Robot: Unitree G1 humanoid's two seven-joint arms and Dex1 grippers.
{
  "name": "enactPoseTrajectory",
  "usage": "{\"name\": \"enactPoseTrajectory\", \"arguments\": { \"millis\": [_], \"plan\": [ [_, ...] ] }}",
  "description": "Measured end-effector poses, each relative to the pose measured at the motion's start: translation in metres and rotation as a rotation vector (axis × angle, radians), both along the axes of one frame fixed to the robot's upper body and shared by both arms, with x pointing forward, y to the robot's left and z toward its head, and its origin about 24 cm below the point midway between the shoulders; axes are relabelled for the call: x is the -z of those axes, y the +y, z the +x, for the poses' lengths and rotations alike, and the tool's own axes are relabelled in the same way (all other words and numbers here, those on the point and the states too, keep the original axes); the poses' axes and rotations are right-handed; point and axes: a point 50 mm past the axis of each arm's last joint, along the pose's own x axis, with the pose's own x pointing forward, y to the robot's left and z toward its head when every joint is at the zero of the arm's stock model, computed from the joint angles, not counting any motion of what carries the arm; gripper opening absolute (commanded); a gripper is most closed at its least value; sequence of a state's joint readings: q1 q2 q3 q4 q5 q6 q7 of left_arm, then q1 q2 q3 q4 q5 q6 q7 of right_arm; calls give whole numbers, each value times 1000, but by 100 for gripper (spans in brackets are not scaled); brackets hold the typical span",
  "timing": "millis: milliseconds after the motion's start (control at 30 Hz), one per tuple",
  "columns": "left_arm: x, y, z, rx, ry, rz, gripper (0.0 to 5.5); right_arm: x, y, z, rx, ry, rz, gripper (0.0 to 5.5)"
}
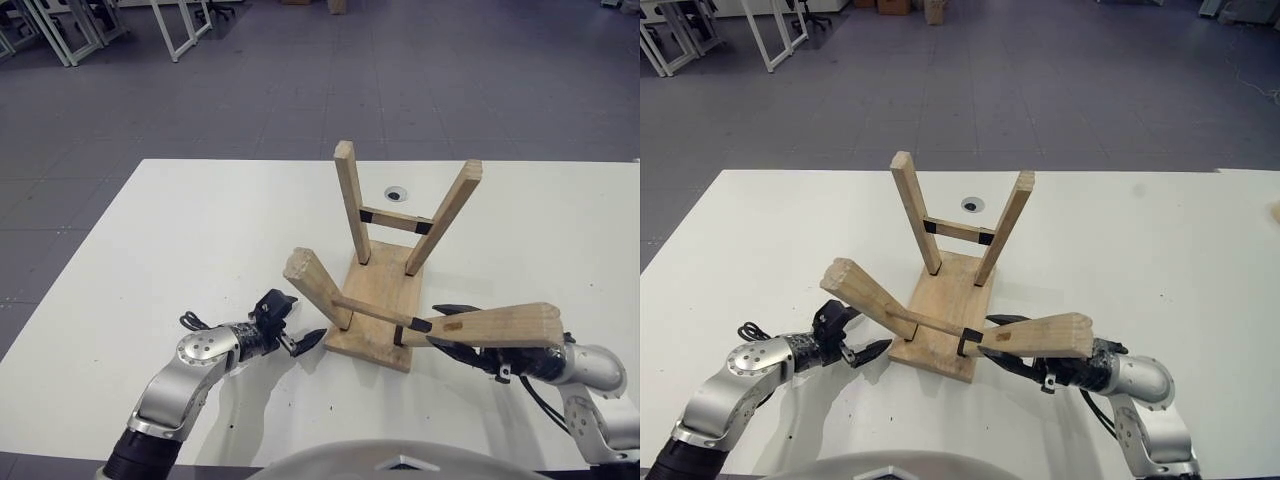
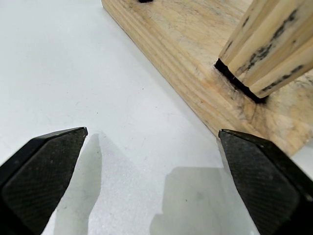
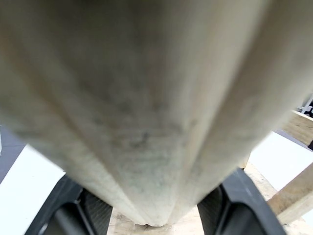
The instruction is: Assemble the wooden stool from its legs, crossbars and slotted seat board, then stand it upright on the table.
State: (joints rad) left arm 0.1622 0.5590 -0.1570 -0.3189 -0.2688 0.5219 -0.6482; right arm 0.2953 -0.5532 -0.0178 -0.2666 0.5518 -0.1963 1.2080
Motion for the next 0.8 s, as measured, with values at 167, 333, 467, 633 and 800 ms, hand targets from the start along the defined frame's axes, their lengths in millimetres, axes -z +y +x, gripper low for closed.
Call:
{"name": "enactPoseTrajectory", "arguments": {
  "millis": [167,333,467,633,800],
  "plan": [
    [0,0,-1,-2,2,1,497,1,7,-9,10,3,5,202],
    [-1,0,-1,-14,4,8,497,-1,12,-5,21,-52,-51,202],
    [-1,0,-3,-31,-3,10,497,-4,16,-5,25,-63,-77,202],
    [1,-3,-3,-56,-8,4,497,-15,21,3,19,-2,-134,202],
    [3,-8,-6,-78,-8,-12,497,-22,23,8,-6,-16,-195,202]
  ]
}}
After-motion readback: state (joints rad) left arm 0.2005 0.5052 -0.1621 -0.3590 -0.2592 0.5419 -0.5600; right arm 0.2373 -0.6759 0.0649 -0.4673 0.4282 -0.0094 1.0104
